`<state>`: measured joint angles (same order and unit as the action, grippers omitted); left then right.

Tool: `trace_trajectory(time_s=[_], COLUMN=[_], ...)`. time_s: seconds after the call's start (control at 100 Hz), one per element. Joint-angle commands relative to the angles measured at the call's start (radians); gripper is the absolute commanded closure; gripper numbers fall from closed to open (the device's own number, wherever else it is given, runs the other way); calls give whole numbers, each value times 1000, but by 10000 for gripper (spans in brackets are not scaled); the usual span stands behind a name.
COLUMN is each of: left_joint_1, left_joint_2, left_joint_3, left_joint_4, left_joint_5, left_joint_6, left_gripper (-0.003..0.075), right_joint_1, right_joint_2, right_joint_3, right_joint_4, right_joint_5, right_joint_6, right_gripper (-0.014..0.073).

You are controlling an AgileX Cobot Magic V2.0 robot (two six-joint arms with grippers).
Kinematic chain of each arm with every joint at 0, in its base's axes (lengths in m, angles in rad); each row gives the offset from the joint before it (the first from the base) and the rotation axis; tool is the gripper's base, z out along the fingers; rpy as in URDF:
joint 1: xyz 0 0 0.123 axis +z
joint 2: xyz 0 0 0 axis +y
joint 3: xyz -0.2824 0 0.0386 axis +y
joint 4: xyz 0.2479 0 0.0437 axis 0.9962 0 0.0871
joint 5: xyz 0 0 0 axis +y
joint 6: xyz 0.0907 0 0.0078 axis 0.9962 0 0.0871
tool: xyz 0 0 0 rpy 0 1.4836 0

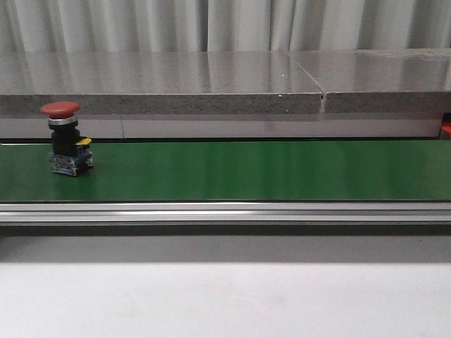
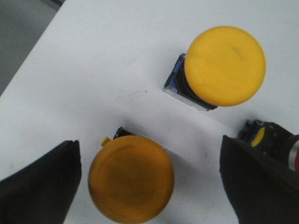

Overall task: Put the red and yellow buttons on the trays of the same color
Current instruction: 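Move the left gripper to a yellow-capped button and grasp it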

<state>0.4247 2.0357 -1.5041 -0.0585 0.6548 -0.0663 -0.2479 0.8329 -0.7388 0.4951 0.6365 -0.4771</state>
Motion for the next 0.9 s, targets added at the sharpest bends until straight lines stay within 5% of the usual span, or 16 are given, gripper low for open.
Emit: trace_trajectory(time_s=[0.0,0.18,0.31,0.89], left_joint_1=[2,2,2,-17], left_joint_2=[-54,-54,-69,-409], left_joint_3=[-29,-29,-29,-29], left_joint_4=[-10,-10,-10,-56], left_joint_5=[-43,-18,-11,58], left_joint_6=[-5,-5,-5,-5], left_gripper=[262,589,731,739], right_joint_1=[0,0,0,0], right_joint_2=[-7,-7,-7,-7], right_joint_3=[-27,-27,-27,-27], right_joint_4=[22,22,22,22], right_joint_5=[-51,-51,-51,-51], right_joint_6=[-6,-6,-6,-6], right_gripper=[660,660,660,660])
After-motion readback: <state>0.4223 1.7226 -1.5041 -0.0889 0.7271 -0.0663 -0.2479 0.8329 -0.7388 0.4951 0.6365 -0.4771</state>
